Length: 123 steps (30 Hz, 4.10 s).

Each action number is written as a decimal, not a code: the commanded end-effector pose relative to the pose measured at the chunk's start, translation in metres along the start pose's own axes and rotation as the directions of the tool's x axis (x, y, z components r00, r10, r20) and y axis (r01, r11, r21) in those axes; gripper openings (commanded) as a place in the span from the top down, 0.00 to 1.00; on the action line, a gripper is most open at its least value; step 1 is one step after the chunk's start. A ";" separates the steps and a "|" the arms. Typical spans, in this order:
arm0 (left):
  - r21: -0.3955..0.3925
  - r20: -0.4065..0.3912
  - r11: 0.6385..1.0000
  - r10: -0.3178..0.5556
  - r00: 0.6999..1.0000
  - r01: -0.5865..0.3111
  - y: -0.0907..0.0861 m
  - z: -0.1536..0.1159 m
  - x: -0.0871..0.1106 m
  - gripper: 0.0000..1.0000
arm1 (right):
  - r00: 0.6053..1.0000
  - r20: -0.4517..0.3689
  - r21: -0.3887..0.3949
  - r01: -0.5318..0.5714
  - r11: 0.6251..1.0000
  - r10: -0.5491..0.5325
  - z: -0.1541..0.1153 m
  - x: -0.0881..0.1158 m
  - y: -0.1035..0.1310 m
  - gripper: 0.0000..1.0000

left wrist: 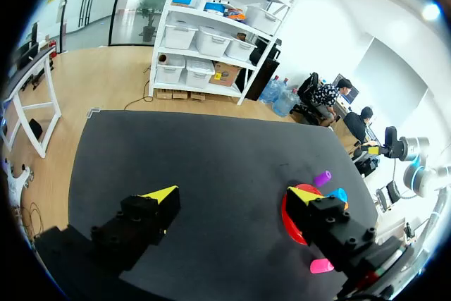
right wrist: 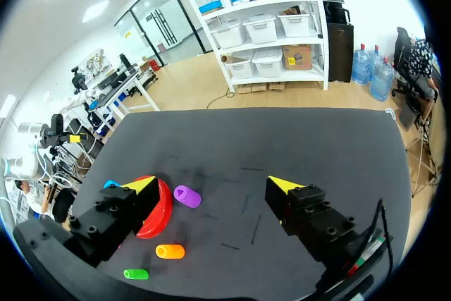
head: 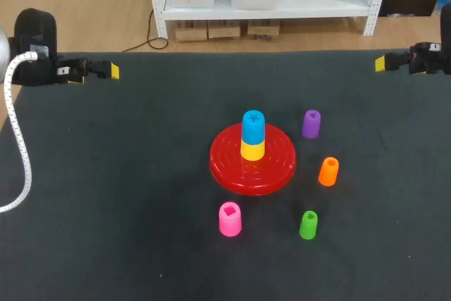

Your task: Pick up and stack the cylinders on the red base in this order: pink,purple,orange,green

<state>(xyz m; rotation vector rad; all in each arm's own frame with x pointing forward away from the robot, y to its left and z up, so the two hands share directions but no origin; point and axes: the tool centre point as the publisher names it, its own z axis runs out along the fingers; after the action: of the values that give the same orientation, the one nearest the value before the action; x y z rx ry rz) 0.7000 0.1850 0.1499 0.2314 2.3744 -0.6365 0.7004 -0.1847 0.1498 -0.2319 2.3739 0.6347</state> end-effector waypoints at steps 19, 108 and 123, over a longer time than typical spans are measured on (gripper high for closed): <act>0.000 0.000 1.000 0.000 1.000 0.000 0.000 0.000 0.000 0.00 | 1.000 0.000 0.000 0.000 1.000 0.000 0.000 0.000 0.000 0.00; 0.499 0.125 0.314 0.896 0.425 -0.808 -0.074 -0.039 0.064 0.00 | 1.000 0.000 0.000 0.000 1.000 0.000 0.000 0.000 0.000 0.00; 0.486 0.119 0.334 0.890 0.439 -0.808 -0.074 -0.044 0.063 0.00 | 1.000 0.000 0.000 0.000 1.000 0.000 0.000 0.000 0.000 0.00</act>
<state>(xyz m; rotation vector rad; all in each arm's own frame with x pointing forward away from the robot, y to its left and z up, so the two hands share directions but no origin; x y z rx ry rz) 0.6051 0.1425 0.1677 1.7254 1.7563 -0.6415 0.7004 -0.1847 0.1498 -0.2318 2.3740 0.6346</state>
